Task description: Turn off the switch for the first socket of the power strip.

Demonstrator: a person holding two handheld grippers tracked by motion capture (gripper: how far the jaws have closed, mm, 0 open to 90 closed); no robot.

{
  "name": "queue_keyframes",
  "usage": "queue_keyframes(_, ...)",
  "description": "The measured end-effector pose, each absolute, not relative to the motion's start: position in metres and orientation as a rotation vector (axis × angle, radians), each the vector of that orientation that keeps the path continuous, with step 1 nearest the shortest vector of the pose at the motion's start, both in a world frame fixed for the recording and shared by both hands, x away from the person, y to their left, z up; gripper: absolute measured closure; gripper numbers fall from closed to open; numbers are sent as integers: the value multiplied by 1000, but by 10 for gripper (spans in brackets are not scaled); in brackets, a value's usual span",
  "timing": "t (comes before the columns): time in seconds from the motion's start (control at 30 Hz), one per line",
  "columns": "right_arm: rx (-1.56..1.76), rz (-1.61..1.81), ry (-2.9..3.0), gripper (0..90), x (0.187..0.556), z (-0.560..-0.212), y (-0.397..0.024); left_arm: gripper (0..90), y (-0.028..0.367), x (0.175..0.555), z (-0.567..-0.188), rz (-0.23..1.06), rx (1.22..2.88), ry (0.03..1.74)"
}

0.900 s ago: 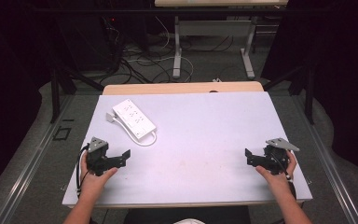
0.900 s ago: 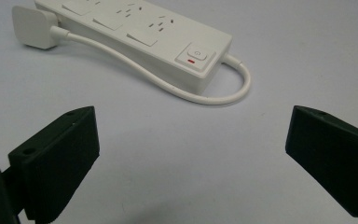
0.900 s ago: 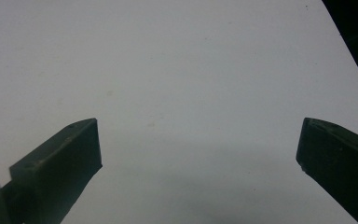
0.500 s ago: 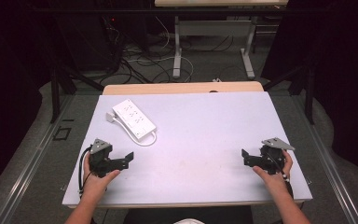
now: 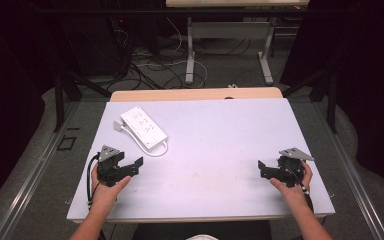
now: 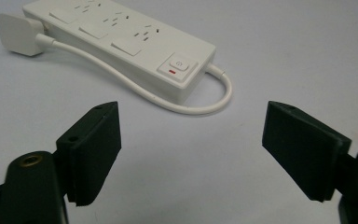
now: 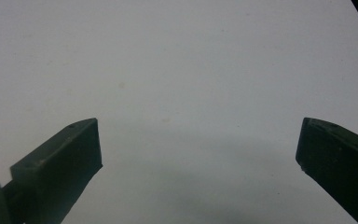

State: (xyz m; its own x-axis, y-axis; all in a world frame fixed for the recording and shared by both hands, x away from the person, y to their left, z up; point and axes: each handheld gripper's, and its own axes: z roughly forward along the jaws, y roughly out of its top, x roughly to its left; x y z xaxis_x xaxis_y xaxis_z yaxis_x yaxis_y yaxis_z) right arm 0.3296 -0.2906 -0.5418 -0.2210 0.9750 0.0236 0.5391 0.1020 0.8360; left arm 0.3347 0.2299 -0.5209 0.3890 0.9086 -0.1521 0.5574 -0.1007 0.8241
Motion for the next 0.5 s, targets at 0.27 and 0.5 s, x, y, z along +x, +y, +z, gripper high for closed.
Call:
queue_keyframes(0.27, 1475, 1014, 1815, 0, 329, -542, -290, 253, 221, 342, -513, 532, 1804, 1258)
queue_keyframes(0.5, 1485, 1016, 1818, 0, 330, -542, -292, 292, 214, 352, -499, 521, 1795, 1268)
